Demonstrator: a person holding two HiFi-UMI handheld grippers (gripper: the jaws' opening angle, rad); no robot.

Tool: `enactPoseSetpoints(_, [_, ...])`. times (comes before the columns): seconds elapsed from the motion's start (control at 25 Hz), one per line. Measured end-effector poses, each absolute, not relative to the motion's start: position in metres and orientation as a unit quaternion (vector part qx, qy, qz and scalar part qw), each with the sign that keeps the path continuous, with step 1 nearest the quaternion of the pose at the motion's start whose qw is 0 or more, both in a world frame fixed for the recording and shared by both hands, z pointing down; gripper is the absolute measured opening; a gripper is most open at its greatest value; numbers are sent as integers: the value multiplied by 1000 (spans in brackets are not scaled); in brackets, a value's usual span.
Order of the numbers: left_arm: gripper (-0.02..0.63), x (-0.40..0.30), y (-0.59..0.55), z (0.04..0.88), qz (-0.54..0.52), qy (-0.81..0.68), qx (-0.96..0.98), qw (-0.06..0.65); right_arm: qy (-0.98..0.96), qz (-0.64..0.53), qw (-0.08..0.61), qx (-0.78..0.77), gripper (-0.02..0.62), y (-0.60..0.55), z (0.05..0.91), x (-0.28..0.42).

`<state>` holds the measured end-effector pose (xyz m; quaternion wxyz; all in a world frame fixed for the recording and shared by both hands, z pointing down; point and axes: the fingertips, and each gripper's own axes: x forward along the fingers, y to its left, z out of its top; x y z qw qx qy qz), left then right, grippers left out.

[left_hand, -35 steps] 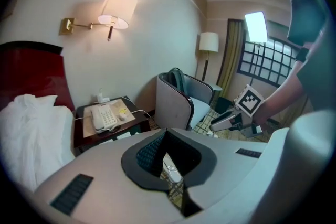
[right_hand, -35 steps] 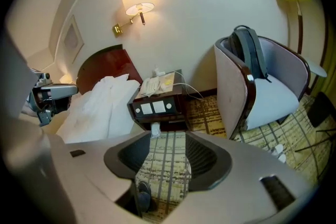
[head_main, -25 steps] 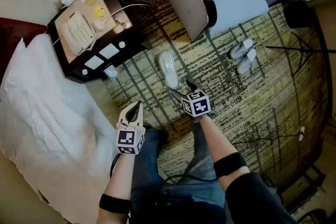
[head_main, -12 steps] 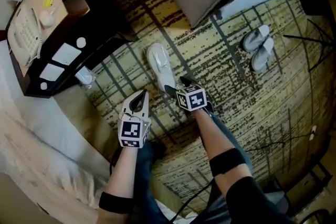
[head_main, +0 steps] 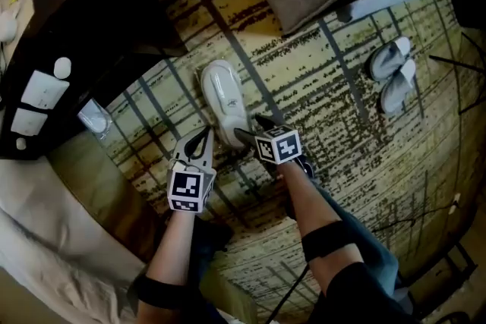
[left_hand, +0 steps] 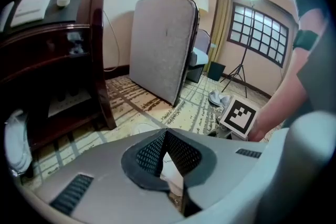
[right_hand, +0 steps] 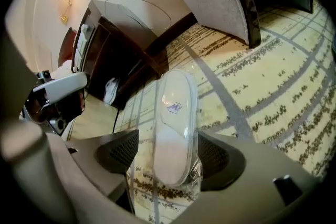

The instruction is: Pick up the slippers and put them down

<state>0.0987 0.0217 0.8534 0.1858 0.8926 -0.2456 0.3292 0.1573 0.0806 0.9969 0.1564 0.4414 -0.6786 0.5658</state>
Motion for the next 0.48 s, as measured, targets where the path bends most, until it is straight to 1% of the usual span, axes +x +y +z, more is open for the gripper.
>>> enactPoseSetpoints(0.16, [3, 107, 19, 881, 322, -244, 895, 187, -689, 571, 120, 431, 378, 70, 1019, 155])
enactPoseSetpoints(0.4, [3, 112, 17, 908, 310, -242, 901, 185, -694, 579, 100, 415, 377, 70, 1054, 142])
enactPoseSetpoints(0.44, [3, 110, 16, 911, 310, -242, 900, 186, -697, 577, 102, 415, 356, 69, 1058, 140])
enactPoseSetpoints(0.48, [3, 109, 15, 915, 309, -243, 900, 187, -698, 573, 102, 417, 318, 67, 1060, 140])
